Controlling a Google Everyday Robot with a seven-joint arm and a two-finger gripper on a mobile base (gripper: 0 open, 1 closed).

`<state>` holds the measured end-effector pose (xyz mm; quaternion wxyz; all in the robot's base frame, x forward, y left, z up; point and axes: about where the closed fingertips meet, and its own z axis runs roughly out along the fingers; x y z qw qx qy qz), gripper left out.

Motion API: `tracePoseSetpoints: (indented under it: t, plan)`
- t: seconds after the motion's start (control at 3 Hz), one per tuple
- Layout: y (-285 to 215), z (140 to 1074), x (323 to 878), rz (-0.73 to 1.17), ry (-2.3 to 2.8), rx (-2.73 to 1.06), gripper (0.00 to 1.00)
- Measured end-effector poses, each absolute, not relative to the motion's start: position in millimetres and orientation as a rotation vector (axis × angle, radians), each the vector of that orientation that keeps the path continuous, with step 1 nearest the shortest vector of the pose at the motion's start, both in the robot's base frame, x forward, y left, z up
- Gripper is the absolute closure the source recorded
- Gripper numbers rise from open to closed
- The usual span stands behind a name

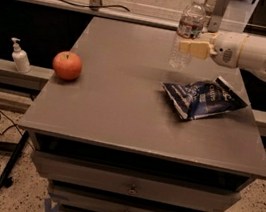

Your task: Move water bottle near blue chip bag

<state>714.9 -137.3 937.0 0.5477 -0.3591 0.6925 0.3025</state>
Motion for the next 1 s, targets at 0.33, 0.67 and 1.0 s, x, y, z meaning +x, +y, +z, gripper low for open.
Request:
tracePoseSetpoints:
  t: [0.33, 0.67, 1.0]
  plan:
    - [-129.5, 926.1, 706.4, 0.736, 1.622, -0.912, 1.00]
    - [-128.1, 911.9, 698.3, 0.746, 1.622, -0.968, 1.00]
    - [-130.3, 898.5, 692.2, 0.751, 1.624, -1.028, 1.00]
